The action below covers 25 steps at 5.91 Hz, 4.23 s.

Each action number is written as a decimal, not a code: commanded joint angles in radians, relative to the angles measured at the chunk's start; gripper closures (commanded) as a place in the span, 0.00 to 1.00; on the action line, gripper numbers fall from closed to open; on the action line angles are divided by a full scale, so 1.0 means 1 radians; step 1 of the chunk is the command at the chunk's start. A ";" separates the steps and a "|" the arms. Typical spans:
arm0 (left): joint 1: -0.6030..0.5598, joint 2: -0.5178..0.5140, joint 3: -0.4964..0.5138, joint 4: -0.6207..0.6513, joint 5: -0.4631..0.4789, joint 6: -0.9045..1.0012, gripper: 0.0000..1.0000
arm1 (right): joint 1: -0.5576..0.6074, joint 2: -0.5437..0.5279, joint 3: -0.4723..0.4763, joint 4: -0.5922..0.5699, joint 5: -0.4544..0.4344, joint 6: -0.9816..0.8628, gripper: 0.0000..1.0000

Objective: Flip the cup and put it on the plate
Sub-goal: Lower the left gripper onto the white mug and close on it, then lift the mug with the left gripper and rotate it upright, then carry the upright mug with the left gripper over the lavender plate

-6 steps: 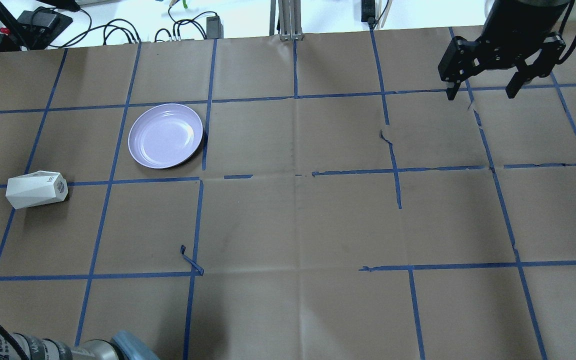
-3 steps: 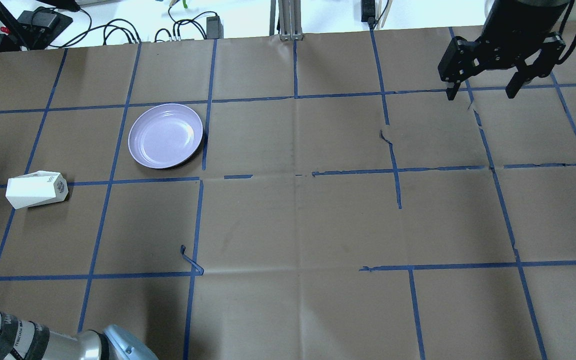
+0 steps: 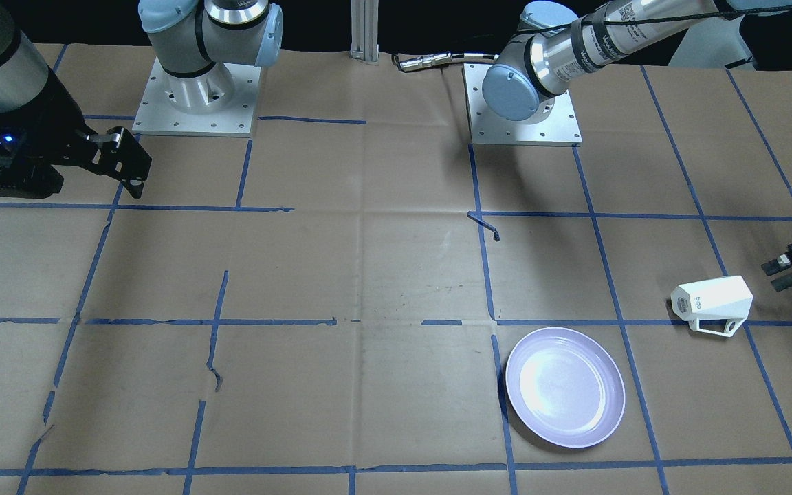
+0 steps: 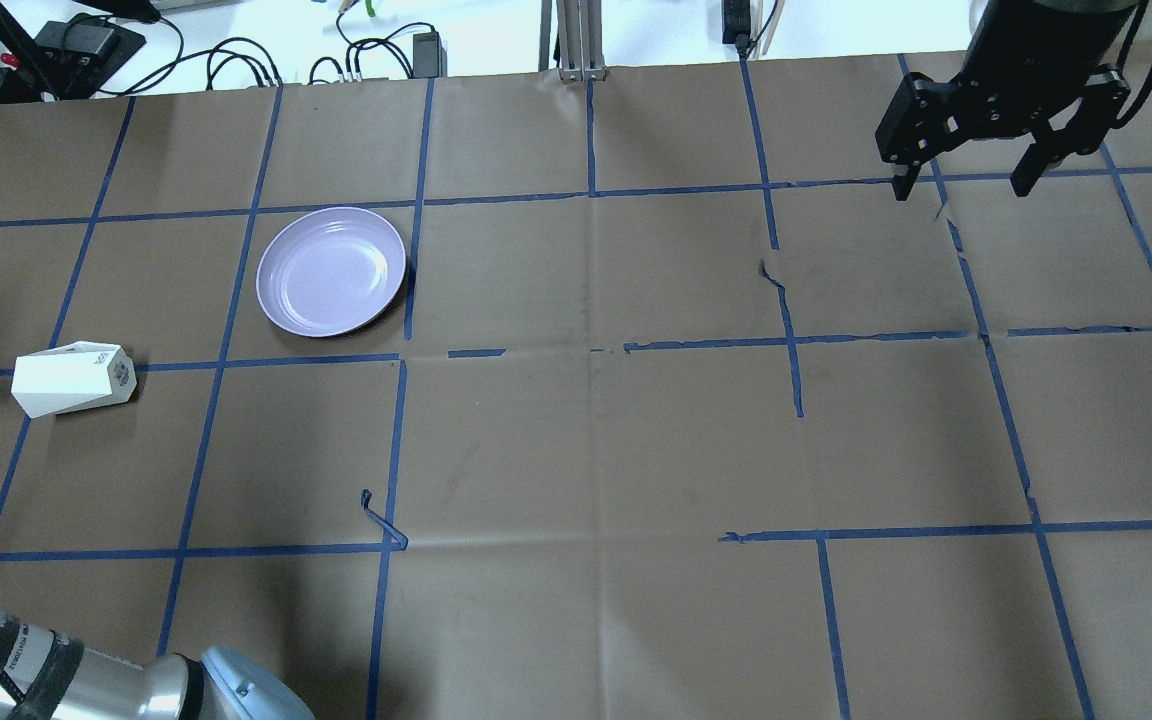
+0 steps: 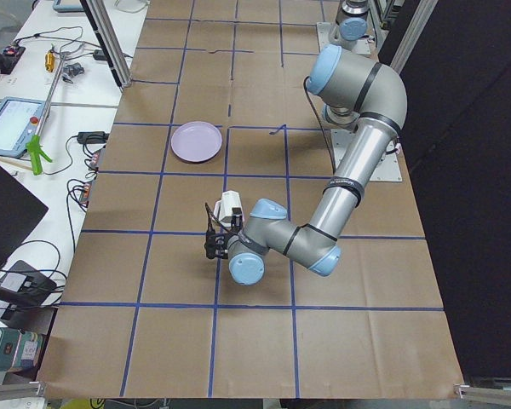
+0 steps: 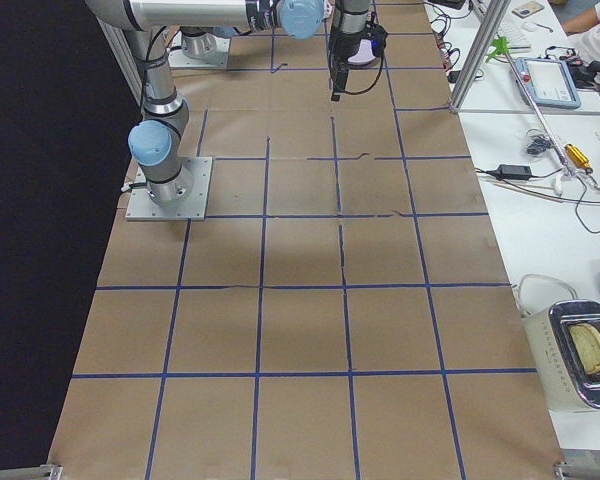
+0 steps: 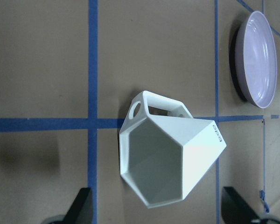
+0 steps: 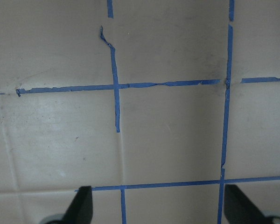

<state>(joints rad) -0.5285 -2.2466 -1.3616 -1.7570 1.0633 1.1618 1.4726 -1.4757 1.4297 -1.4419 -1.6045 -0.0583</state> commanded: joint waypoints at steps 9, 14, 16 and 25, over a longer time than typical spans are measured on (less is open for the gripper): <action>-0.061 0.008 -0.011 -0.153 -0.123 0.101 1.00 | 0.000 0.000 0.000 0.000 0.000 0.000 0.00; -0.219 0.217 -0.001 -0.107 -0.128 -0.206 1.00 | 0.000 0.000 0.000 0.000 0.000 0.000 0.00; -0.452 0.284 -0.001 0.144 0.063 -0.449 1.00 | 0.000 0.000 0.000 0.000 0.000 0.000 0.00; -0.933 0.145 -0.132 0.683 0.521 -0.640 1.00 | 0.000 0.000 0.000 0.000 0.000 0.000 0.00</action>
<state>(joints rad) -1.4554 -2.0891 -1.4772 -1.1014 1.5838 0.5236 1.4726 -1.4757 1.4297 -1.4419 -1.6045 -0.0583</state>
